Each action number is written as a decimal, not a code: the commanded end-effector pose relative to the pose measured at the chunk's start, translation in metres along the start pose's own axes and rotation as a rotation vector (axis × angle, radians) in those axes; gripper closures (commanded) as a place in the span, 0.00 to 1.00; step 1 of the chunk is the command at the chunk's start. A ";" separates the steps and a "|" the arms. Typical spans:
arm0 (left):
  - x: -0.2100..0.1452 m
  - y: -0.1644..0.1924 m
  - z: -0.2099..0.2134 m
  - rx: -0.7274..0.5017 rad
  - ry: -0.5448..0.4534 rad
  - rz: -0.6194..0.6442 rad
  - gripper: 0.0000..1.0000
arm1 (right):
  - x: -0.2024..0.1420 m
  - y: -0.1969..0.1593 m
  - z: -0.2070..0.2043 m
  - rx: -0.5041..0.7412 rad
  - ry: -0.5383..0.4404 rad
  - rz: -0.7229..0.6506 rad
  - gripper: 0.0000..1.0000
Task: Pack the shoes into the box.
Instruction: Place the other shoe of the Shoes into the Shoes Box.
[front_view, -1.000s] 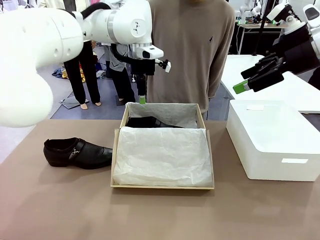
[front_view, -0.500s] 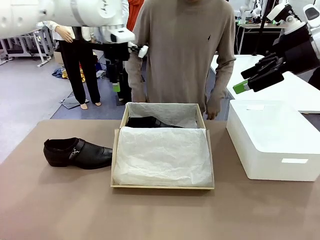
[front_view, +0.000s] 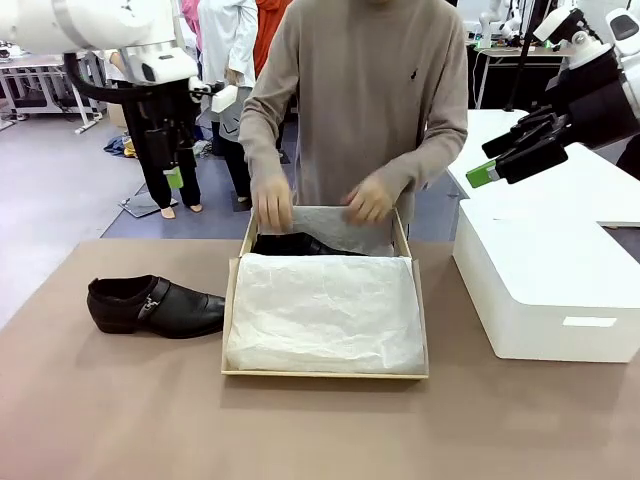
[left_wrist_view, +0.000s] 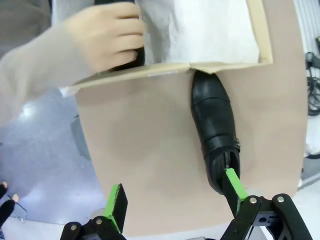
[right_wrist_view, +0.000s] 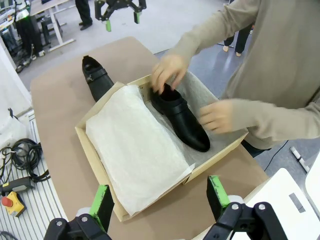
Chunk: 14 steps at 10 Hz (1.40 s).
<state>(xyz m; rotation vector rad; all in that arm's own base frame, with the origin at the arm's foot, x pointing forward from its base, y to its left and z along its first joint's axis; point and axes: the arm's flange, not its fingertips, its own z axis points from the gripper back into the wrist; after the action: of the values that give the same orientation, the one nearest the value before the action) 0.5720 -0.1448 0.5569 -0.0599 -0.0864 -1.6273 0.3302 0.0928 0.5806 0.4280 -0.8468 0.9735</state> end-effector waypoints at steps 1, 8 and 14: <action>-0.012 -0.025 -0.013 0.029 -0.008 0.013 0.00 | 0.001 -0.002 0.000 0.011 -0.018 0.012 0.00; -0.020 -0.021 -0.022 0.017 0.013 0.039 0.00 | 0.001 -0.002 0.000 0.011 -0.018 0.012 0.00; -0.020 -0.021 -0.022 0.017 0.013 0.039 0.00 | 0.001 -0.002 0.000 0.011 -0.018 0.012 0.00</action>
<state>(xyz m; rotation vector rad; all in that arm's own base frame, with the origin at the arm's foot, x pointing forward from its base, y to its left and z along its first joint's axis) 0.5546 -0.1303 0.5310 -0.0383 -0.0890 -1.5766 0.3302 0.0928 0.5807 0.4279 -0.8468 0.9735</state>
